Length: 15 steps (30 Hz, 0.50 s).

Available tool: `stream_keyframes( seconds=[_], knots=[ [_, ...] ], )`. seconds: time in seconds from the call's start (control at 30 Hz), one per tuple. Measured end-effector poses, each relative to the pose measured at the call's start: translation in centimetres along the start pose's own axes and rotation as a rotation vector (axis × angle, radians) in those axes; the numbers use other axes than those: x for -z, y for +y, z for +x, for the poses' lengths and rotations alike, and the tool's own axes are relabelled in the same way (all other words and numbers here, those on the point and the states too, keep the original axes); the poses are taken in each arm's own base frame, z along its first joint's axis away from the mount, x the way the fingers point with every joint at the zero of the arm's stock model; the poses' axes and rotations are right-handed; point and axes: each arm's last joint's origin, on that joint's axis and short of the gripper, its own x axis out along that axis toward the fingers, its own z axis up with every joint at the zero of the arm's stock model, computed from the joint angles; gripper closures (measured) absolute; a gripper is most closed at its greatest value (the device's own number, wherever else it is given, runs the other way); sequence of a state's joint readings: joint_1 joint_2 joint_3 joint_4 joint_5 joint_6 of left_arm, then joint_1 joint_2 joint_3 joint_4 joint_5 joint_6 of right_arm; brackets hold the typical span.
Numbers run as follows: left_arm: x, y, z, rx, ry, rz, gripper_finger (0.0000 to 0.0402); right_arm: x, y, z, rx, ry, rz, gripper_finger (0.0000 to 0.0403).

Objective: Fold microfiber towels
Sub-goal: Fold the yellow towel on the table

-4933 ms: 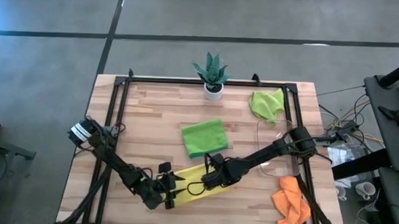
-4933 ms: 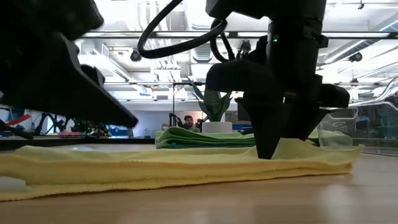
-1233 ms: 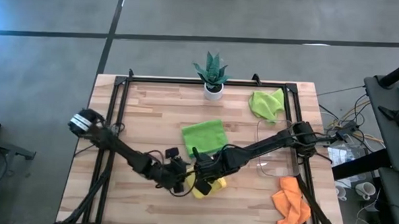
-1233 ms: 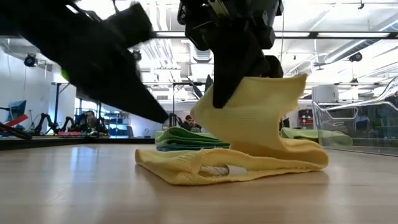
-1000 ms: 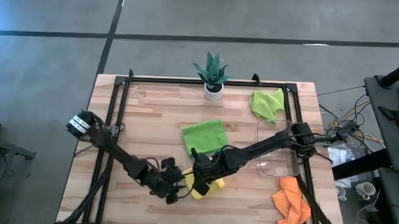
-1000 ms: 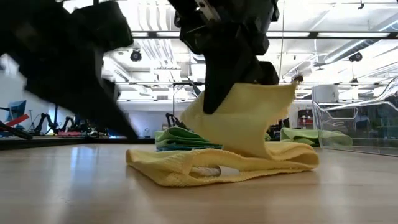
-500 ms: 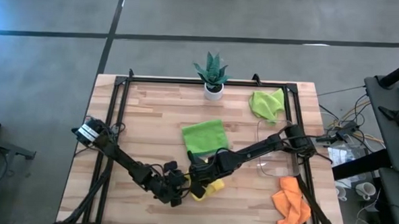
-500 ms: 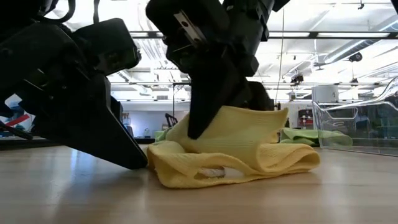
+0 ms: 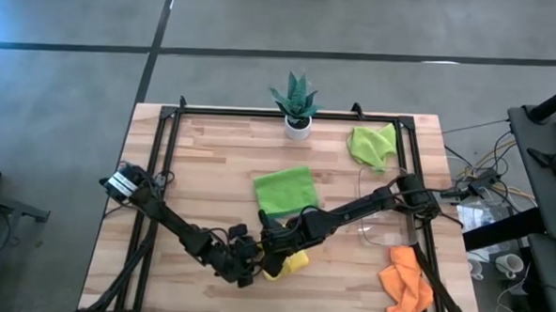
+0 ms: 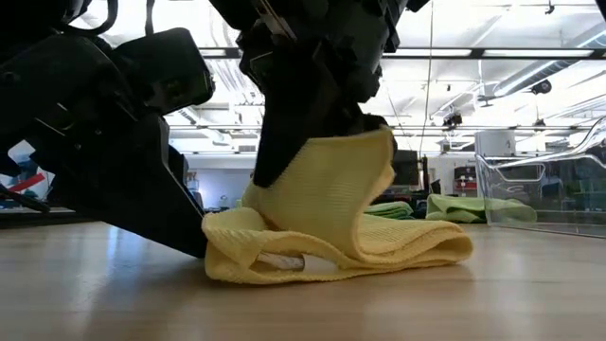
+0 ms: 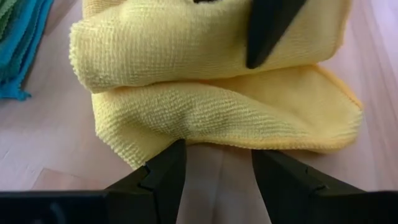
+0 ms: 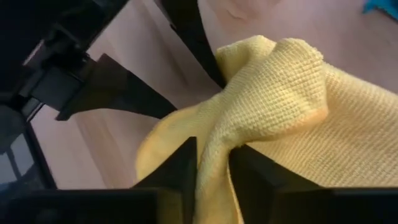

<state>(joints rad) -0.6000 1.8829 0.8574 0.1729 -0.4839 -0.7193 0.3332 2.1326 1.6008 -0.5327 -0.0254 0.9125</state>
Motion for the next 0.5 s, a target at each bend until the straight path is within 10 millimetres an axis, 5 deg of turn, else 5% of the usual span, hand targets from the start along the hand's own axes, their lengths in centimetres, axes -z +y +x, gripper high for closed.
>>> stream_keyframes(
  seconds=[0.3,0.5],
  knots=[
    [-0.3,0.2,-0.9,0.008,0.049,0.039,0.0231,-0.7,2.1,-0.4,-0.162,-0.110,-0.045,0.0236],
    [-0.5,0.4,-1.9,0.047,0.138,0.054,0.0231,-0.1,1.5,-0.9,-0.086,-0.058,-0.076,0.0214]
  ],
)
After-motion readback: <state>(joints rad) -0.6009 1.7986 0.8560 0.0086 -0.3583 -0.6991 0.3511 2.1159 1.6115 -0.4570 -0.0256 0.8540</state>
